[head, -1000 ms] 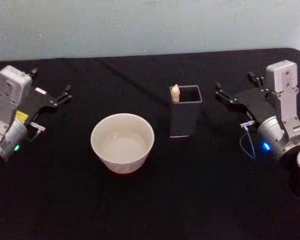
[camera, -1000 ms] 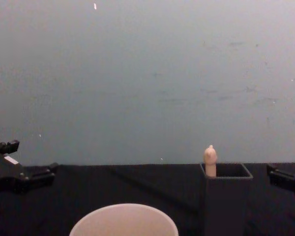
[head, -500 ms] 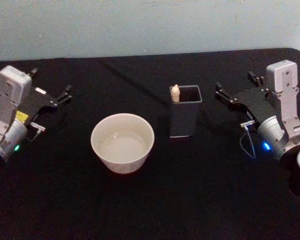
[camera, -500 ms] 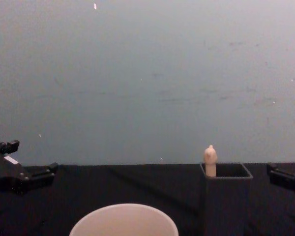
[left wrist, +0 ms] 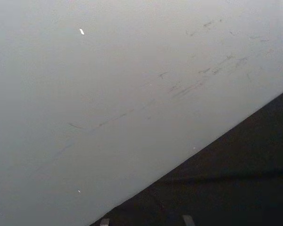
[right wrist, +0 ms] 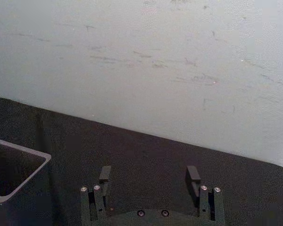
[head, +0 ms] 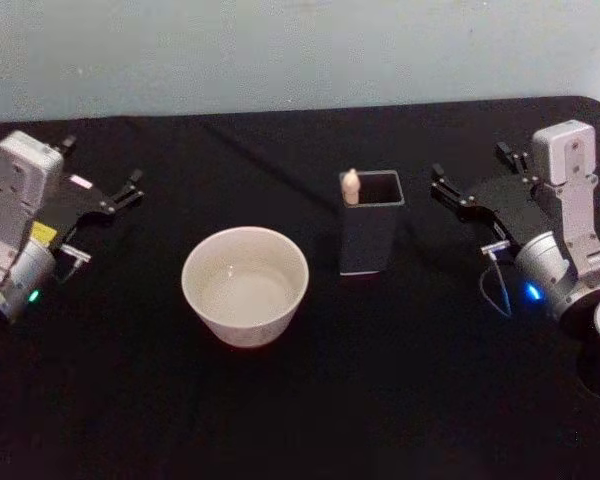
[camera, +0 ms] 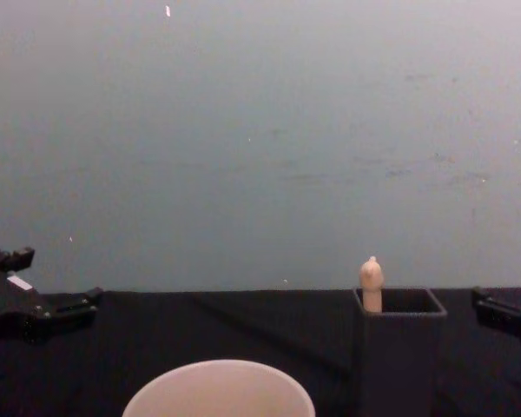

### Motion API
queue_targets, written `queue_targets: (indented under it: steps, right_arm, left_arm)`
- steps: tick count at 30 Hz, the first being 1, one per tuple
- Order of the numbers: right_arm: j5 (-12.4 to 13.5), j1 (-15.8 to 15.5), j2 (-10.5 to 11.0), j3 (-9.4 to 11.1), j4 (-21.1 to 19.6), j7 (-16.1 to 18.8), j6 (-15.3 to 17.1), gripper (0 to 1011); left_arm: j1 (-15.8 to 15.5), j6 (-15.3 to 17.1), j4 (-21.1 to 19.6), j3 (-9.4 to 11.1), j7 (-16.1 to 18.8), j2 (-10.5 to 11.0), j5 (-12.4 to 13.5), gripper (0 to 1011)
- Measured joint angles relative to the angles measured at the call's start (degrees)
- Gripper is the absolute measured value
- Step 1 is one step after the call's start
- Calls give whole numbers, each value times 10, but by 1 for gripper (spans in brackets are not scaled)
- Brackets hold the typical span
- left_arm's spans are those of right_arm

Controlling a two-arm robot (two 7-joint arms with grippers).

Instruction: Pick up the stirring spoon with one hand, stir inside the cup, then place it back in its original position.

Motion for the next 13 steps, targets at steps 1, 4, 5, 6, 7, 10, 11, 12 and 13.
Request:
queue_targets:
  steps: [1, 4, 5, 6, 7, 10, 11, 12, 13]
  right_arm:
    - [0, 0, 0, 0, 0, 0, 0, 1002]
    - [0, 0, 0, 0, 0, 0, 0, 1002]
    - [0, 0, 0, 0, 0, 0, 0, 1002]
    - [0, 0, 0, 0, 0, 0, 0, 1002]
    - [0, 0, 0, 0, 0, 0, 0, 1002]
    - [0, 0, 0, 0, 0, 0, 0, 1002]
    - [0, 0, 0, 0, 0, 0, 0, 1002]
    - [0, 0, 0, 0, 0, 0, 0, 1002]
    - [0, 0, 0, 0, 0, 0, 0, 1002]
  left_arm:
    - [0, 0, 0, 0, 0, 0, 0, 1001]
    - [0, 0, 0, 0, 0, 0, 0, 1001]
    - [0, 0, 0, 0, 0, 0, 0, 1001]
    - [0, 0, 0, 0, 0, 0, 0, 1001]
    - [0, 0, 0, 0, 0, 0, 0, 1001]
    - [0, 0, 0, 0, 0, 0, 0, 1001]
    - [0, 0, 0, 0, 0, 0, 0, 1001]
    - [0, 0, 0, 0, 0, 0, 0, 1001]
    - [0, 0, 0, 0, 0, 0, 0, 1001]
